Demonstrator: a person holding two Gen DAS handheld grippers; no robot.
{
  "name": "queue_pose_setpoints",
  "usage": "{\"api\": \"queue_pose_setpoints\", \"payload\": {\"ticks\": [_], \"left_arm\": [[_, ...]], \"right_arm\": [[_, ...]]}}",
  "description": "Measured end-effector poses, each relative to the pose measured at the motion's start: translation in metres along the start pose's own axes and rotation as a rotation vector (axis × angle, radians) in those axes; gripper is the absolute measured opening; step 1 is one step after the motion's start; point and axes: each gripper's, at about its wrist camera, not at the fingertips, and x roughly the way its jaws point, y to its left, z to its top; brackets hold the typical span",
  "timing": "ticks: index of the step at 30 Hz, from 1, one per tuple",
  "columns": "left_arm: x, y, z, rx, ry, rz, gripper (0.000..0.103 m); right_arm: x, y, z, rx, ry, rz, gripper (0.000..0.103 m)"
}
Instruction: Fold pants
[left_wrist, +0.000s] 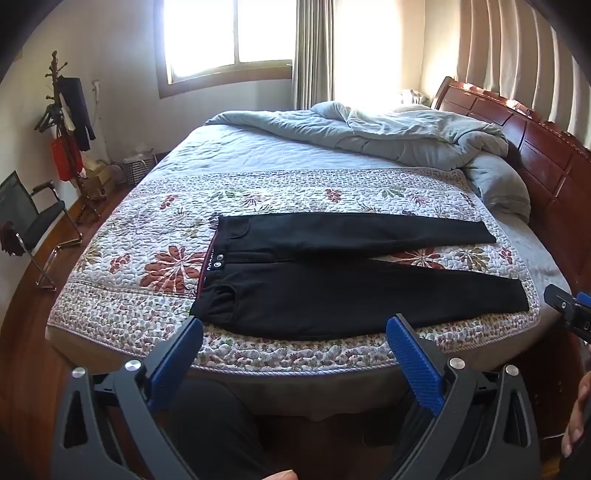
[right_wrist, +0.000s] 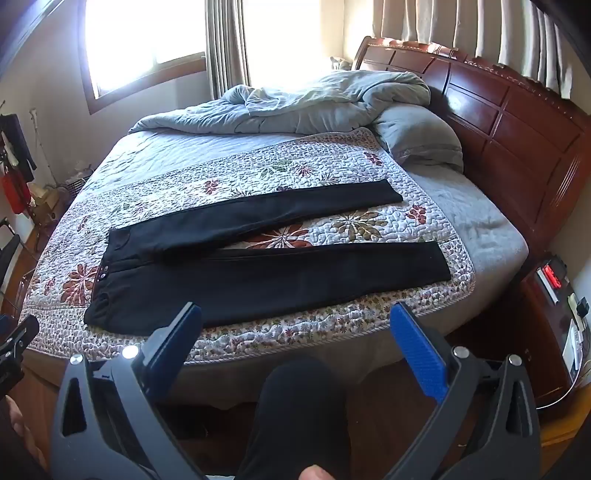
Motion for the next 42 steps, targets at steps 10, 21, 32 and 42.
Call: {"api": "queue_pose_setpoints", "payload": {"ticks": [10,21,32,42], "left_arm": [[-0.0030,-0.0003,0.0017,0.004,-0.012,0.005,0.099],[0.0018,0.0046,-0.0040,0.004,-0.005,0.005,0.099],[0.0015,0.0010,-0.0020,0.001,-0.004,0.007,0.099],[0.0010,-0.0012,-0.0012,-0.001,-0.002,0.008,0.099]], "right_arm": [[0.0004,-0.0002,-0.0001,0.006,0.002,0.000,0.101],[0.0023,-0.0038,-0.0011,0.009,0.011,0.003,0.101],[0.0038,-0.0046,-0.0017,0.009,0.013,0.000,0.101],[0.0047,-0.0049,-0.0035,0.013,0.012,-0.001,0.101]]}}
